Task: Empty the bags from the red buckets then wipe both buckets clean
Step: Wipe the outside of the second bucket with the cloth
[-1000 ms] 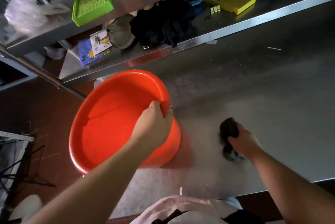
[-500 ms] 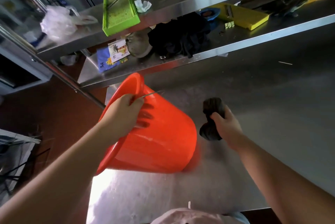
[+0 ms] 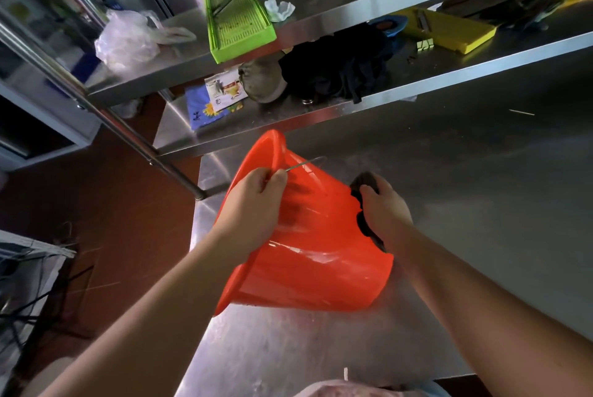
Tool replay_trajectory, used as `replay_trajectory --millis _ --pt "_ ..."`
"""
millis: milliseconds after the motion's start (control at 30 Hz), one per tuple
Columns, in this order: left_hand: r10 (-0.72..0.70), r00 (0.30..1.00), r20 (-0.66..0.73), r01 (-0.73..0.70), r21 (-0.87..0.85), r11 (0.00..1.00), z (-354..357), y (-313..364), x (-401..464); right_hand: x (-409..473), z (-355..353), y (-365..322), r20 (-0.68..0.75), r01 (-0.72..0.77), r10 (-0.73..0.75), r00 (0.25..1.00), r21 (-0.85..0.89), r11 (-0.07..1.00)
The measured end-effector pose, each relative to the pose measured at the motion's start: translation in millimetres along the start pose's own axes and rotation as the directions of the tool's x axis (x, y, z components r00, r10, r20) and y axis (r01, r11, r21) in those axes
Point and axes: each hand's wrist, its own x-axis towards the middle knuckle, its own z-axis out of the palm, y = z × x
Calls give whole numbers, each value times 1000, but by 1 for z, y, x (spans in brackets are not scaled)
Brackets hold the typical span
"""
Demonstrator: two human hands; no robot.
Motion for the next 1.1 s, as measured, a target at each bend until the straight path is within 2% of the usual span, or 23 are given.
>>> replay_trajectory --millis 100,167,300,367,467,533,600,733,900,1000,1100 --pt "-4 1000 4 4 -25 1000 -1 1 3 -17 22 -36 -22 125 -126 992 -57 991" --pt "-12 1000 1 12 -20 1000 -2 0 7 -32 37 -63 -15 193 -194 981 -44 980" --pt "-62 997 35 67 -139 988 -8 3 15 -70 69 -103 -74 332 -328 942 41 942" --pt "-74 996 55 82 -158 984 -11 2 16 -82 77 -105 -91 435 -428 899 78 897" --pt "-102 993 51 107 -109 988 -14 -2 17 -82 74 -83 -84 548 -551 830 -60 834" --pt "-108 994 30 111 -83 990 -15 -3 17 -73 67 -61 -93 562 -572 815 -112 819" --pt "-128 991 29 130 -94 987 -19 -5 17 -63 58 -34 -121 515 -529 840 -132 847" --pt "-186 979 79 196 -140 971 -28 -10 19 -40 34 30 -228 277 -322 919 -206 938" --pt "-217 973 81 229 -192 954 -23 -8 19 -23 20 66 -266 -55 45 963 -29 998" --pt "-291 955 64 298 -210 931 -20 -4 17 -19 14 68 -230 -138 147 962 56 989" --pt "-300 952 65 307 -231 923 -24 -1 22 -14 6 60 -224 -154 172 959 95 983"
